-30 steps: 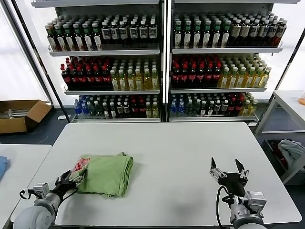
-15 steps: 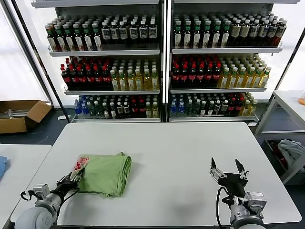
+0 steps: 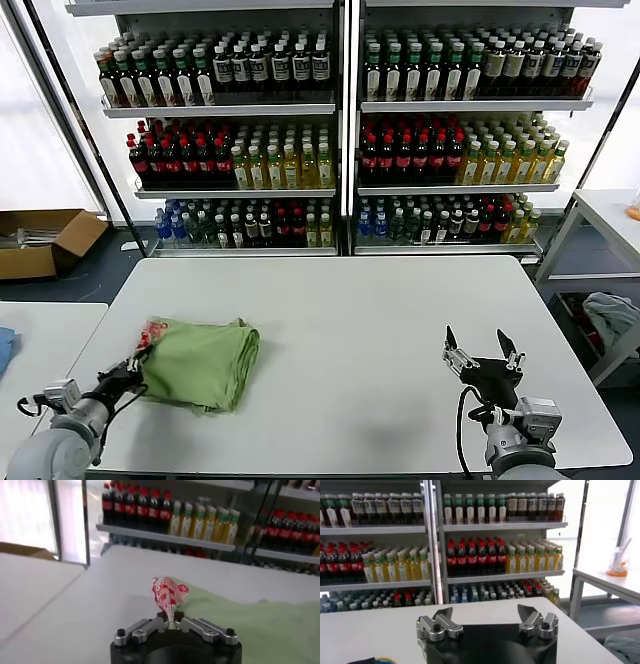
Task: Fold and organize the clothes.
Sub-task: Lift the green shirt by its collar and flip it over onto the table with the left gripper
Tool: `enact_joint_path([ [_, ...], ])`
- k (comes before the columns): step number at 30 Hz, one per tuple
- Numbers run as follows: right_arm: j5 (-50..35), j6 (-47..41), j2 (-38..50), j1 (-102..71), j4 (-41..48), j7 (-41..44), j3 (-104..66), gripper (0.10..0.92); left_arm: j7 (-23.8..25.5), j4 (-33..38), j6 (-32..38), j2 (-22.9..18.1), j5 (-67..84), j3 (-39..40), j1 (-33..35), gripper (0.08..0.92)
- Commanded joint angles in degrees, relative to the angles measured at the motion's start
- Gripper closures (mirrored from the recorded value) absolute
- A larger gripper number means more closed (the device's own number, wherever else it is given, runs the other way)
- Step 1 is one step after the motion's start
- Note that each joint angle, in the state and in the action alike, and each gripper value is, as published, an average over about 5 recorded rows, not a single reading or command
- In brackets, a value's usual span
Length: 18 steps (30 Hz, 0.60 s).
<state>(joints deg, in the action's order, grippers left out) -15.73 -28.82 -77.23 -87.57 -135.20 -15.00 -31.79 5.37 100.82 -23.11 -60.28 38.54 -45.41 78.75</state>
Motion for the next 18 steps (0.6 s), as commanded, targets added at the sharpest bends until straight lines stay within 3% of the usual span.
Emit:
enact_joint_path([
  [1,-0.2,-0.1,0.2,0.4,0.3,0.0,0.0,0.203,-0.9,0.0,0.7,8.7,2.5,-14.3,-0.2,0.884],
  [5,-0.2,-0.1,0.3,1.0,0.7,0.0,0.5,0.203,-0.2,-0.4,0.6,12.8,1.9,-19.4,0.5,0.884],
  [8,-0.2,-0.1,0.2,1.2,1.2,0.0,0.8,0.203,1.4,2.3,0.5,13.0,0.5,-18.7,2.0,0.884],
  [13,-0.3,0.1,0.3,0.9,1.5,0.0,0.6,0.203,2.7,7.2,0.5,7.8,-4.6,-10.1,3.4,0.884],
  [18,-0.3,0.3,0.5,-0.1,1.8,0.0,-0.4,0.203,0.1,13.9,-0.3,1.6,-6.0,2.2,4.1,0.884],
])
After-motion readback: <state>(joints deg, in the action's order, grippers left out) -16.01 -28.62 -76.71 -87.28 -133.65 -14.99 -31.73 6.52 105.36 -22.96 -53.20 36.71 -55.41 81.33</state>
